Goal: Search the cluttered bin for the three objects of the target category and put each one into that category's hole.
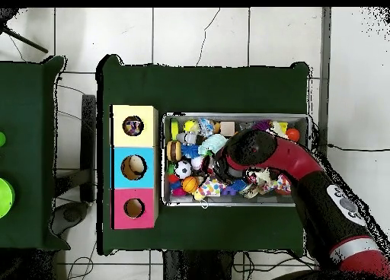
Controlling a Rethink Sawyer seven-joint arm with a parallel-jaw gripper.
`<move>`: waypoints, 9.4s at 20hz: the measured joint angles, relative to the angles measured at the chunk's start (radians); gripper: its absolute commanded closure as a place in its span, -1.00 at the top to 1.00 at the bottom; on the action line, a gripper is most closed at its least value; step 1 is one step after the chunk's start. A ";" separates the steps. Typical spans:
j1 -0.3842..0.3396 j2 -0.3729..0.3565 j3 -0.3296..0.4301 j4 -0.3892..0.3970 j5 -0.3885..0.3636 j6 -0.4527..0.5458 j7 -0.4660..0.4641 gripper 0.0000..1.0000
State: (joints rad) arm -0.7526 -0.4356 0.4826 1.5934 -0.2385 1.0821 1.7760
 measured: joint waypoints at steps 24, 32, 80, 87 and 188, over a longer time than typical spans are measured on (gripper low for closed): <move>0.014 -0.032 0.000 -0.077 0.008 0.176 0.000 1.00; 0.010 -0.080 0.000 -0.033 0.005 0.152 0.000 1.00; 0.060 -0.078 -0.078 0.120 -0.204 -0.141 0.000 1.00; 0.055 -0.054 -0.078 0.120 -0.219 -0.148 0.000 1.00; 0.305 -0.148 -0.119 -0.067 0.224 0.091 0.000 -1.00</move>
State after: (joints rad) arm -0.4476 -0.5833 0.3639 1.5260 -0.0150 1.1728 1.7762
